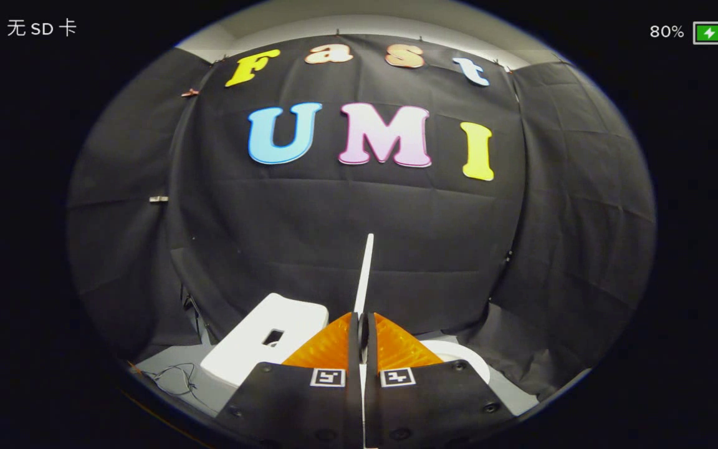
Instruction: Open the toilet lid.
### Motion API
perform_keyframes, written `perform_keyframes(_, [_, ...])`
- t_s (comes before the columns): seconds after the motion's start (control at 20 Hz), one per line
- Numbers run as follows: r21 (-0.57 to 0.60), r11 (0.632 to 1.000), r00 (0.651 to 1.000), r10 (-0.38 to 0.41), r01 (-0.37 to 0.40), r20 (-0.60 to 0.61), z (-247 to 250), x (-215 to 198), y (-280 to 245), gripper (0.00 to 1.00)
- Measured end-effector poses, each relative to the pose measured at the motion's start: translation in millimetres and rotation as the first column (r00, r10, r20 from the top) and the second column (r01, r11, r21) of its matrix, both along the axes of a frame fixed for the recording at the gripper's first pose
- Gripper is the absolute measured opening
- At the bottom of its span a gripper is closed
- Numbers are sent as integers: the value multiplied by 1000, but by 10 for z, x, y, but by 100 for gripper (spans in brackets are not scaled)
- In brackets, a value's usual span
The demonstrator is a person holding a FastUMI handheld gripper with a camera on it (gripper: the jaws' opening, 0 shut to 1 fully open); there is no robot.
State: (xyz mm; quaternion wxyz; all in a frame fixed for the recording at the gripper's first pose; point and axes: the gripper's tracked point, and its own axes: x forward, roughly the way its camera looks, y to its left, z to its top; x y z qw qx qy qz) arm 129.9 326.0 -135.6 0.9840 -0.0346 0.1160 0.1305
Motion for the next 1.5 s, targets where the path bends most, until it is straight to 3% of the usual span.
perform_keyframes(0.6, [-99, 972, 976, 217, -213, 29, -140, -336, 1109, 6])
perform_keyframes(1.0, [-127, 971, 978, 207, -201, 35, -182, -367, 1151, 6])
perform_keyframes(1.2, [-149, 972, 979, 193, -182, 60, -134, -347, 1102, 13])
perform_keyframes(1.3, [-139, 975, 981, 184, -174, 62, -118, -325, 1046, 29])
perform_keyframes(1.5, [-116, 981, 983, 165, -156, 76, 5, -277, 921, 85])
